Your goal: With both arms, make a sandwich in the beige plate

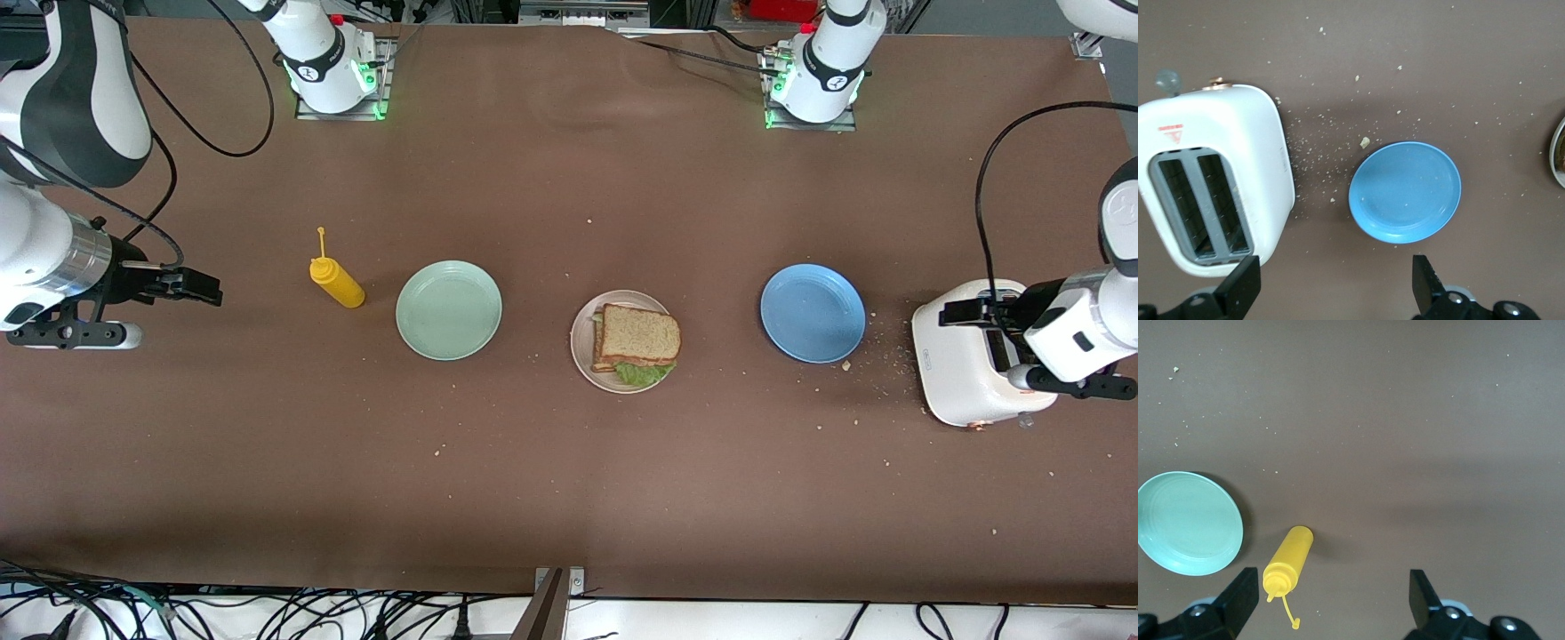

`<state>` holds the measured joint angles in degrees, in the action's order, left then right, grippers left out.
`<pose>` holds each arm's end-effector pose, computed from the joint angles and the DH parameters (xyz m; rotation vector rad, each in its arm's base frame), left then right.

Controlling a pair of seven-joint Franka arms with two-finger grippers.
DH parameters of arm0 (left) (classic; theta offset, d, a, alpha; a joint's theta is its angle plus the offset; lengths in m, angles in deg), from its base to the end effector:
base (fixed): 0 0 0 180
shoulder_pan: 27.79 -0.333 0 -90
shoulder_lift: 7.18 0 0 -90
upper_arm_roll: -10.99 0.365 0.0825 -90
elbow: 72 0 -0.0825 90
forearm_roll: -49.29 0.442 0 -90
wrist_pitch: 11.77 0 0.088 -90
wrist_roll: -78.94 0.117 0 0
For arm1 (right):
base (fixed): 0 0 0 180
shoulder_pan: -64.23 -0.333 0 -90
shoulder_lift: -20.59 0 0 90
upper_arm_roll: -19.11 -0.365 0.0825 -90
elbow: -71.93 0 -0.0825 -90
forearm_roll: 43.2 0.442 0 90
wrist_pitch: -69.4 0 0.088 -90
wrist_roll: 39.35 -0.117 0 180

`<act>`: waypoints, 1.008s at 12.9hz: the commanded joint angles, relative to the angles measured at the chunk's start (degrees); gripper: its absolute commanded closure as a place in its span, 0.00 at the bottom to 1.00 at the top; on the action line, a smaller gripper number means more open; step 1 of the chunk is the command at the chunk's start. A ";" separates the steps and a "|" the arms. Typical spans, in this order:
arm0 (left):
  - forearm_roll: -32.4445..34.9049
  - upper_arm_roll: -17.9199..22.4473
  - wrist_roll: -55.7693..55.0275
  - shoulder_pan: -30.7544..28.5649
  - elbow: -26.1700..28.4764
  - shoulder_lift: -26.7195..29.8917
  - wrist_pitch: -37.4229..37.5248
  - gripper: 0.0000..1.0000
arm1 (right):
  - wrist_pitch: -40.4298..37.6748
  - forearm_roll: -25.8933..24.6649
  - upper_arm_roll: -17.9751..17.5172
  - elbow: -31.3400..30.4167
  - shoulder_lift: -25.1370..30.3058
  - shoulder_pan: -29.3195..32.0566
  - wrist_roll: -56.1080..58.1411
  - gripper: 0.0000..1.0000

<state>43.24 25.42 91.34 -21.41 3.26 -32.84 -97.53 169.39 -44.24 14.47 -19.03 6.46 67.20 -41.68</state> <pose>0.7331 0.0550 0.4950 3.0755 -0.1241 -0.3837 0.6944 0.0133 0.5075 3.1375 -0.0144 -0.1385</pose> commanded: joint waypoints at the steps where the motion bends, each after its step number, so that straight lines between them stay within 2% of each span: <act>1: 2.44 -0.10 -3.07 0.21 -3.19 -0.18 4.17 0.00 | -0.32 0.96 -0.55 -0.54 1.39 0.63 -0.31 0.00; 3: 2.44 -0.28 -4.75 0.39 -4.07 1.74 6.12 0.00 | -1.72 0.96 -0.55 0.42 1.39 0.64 -0.39 0.00; 5: 4.88 -0.80 -7.64 0.30 -2.94 6.82 6.04 0.00 | -1.90 0.96 -0.55 0.60 1.39 0.63 -0.40 0.00; 8: 7.88 -3.08 -8.18 -0.13 5.83 15.70 5.07 0.00 | -1.90 0.87 -0.55 0.60 1.39 0.63 -0.40 0.00; 11: 9.20 -5.63 -9.32 -1.01 12.08 22.30 4.89 0.00 | -1.90 0.70 -0.55 0.60 1.39 0.63 -0.40 0.00; 13: 9.38 -9.05 -9.67 -3.46 12.45 23.98 4.81 0.00 | -1.90 0.70 -0.55 0.60 1.39 0.63 -0.40 0.00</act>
<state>50.54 20.11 82.93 -22.52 11.57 -12.82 -91.40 168.59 -44.20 14.46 -18.52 6.95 67.20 -41.68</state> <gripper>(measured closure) 0.000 0.000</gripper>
